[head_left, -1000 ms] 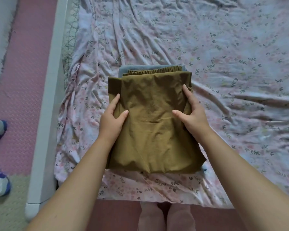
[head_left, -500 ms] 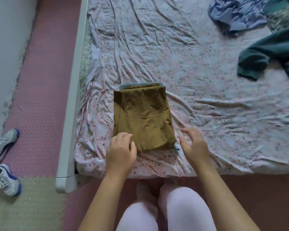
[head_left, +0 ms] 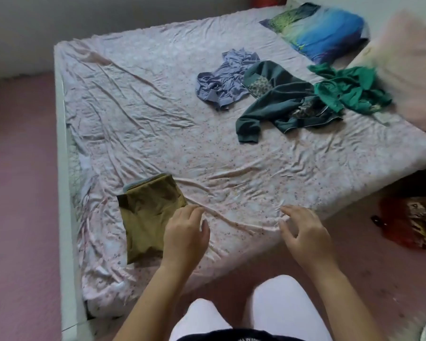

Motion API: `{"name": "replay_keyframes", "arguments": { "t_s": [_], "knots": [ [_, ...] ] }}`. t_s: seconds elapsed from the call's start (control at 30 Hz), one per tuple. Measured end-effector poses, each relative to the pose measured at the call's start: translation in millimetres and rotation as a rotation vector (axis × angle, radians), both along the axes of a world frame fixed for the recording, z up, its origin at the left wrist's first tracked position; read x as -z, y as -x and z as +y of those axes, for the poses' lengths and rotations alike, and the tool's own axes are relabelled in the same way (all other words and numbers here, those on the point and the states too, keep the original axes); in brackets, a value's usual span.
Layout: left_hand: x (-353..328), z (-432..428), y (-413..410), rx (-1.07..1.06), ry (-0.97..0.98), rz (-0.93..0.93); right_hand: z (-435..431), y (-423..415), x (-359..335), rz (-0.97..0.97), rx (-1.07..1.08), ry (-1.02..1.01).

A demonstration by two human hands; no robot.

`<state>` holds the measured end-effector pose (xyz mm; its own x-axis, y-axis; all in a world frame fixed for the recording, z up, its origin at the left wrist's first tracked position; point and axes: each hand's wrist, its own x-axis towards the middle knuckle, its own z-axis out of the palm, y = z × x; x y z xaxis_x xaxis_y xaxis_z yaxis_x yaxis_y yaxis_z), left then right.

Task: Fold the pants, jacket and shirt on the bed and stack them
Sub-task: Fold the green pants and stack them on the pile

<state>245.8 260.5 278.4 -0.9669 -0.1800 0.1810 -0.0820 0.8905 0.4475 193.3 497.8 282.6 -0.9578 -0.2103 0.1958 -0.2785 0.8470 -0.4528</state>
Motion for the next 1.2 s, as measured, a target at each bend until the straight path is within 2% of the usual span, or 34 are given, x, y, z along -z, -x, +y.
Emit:
{"name": "replay_keyframes", "arguments": {
  "t_s": [0.27,0.5,0.63,1.0,1.2],
  "knots": [
    [-34,143,74,0.231,-0.002,0.066,140,37,-30,0.048,0.156,-0.006],
    [-52,310,157,0.331,-0.029,0.087,308,88,-39,0.046,0.286,0.024],
    [-57,376,210,0.383,-0.025,0.063,380,129,-43,0.036,0.332,0.042],
    [-16,434,393,0.436,-0.006,-0.015,441,293,-24,-0.111,0.403,0.02],
    [0,488,492,0.412,-0.042,-0.052,484,389,-5,-0.236,0.366,0.004]
  ]
}}
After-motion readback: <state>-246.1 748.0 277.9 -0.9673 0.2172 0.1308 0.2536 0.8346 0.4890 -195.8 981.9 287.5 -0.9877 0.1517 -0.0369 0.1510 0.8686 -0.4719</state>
